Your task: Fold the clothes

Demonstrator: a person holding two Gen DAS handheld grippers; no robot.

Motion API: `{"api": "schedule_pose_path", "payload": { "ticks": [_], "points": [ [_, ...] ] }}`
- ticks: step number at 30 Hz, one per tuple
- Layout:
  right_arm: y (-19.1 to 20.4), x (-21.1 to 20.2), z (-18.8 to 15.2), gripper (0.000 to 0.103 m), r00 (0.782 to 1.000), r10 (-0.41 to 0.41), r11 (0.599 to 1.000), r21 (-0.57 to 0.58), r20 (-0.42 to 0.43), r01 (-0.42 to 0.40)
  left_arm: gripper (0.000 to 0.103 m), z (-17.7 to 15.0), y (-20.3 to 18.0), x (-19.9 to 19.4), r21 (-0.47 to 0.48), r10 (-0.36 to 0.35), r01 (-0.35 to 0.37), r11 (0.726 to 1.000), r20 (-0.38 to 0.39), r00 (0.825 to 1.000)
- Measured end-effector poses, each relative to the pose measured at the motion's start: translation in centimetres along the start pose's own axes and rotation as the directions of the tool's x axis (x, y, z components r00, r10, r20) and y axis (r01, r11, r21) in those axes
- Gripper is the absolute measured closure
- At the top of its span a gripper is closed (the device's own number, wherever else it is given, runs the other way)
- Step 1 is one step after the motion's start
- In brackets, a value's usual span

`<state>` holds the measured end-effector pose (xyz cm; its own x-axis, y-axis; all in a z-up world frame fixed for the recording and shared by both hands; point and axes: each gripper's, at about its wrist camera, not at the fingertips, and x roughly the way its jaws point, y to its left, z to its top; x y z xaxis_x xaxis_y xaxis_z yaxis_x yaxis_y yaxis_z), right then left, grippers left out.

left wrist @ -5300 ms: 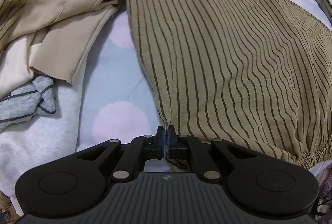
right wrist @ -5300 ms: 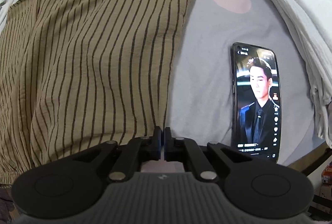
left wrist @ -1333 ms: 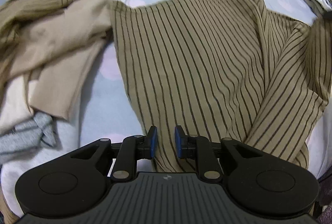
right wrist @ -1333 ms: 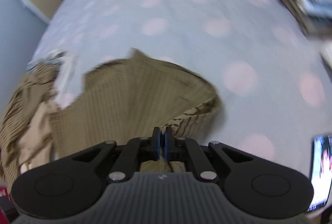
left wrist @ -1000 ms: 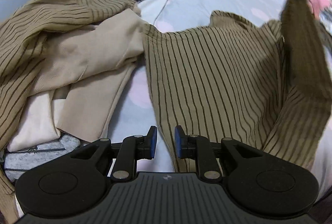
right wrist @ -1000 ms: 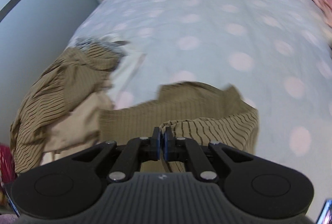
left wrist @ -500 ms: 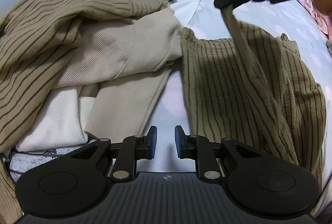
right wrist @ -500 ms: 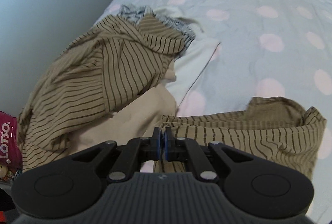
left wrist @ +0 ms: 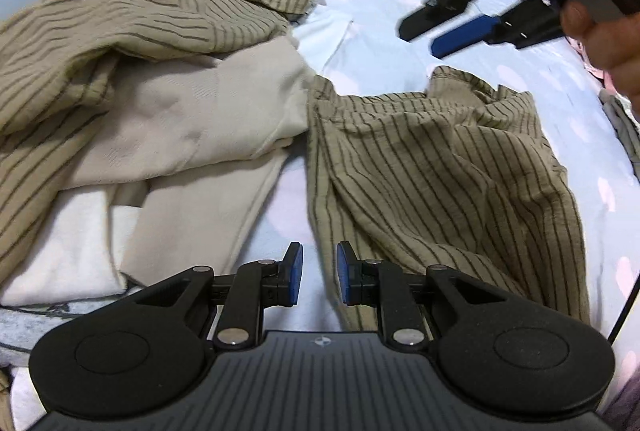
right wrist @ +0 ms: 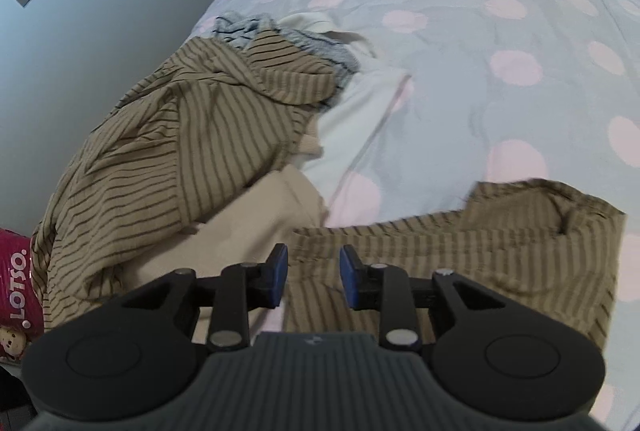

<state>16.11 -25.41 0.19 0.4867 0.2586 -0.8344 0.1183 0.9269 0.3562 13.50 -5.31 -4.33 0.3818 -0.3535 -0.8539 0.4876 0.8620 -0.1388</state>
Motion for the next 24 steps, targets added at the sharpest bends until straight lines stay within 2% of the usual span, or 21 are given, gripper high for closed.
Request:
{"api": "schedule_pose_path", "payload": {
  "ticks": [7, 14, 21, 24],
  "points": [
    [-4.4, -2.2, -1.4, 0.071, 0.998, -0.064, 0.997, 0.041, 0.004, 0.064, 0.087, 2.6, 0.0, 2.9, -0.055, -0.095, 0.094, 0.994, -0.012, 0.995],
    [-10.5, -6.2, -2.7, 0.066, 0.985, -0.165, 0.982, 0.099, 0.051, 0.159, 0.087, 4.7, -0.1, 6.7, -0.07, -0.097, 0.095, 0.993, -0.027, 0.995],
    [-16.0, -5.9, -3.6, 0.066, 0.965, -0.263, 0.951, 0.177, 0.018, 0.255, 0.087, 6.3, 0.3, 8.6, -0.057, -0.071, 0.071, 0.996, -0.013, 0.997],
    [-17.4, -5.2, -3.9, 0.066, 0.957, -0.29, 0.939, 0.196, 0.004, 0.283, 0.098, 6.7, 0.2, 8.9, -0.02, -0.063, 0.063, 0.998, 0.001, 0.998]
  ]
}}
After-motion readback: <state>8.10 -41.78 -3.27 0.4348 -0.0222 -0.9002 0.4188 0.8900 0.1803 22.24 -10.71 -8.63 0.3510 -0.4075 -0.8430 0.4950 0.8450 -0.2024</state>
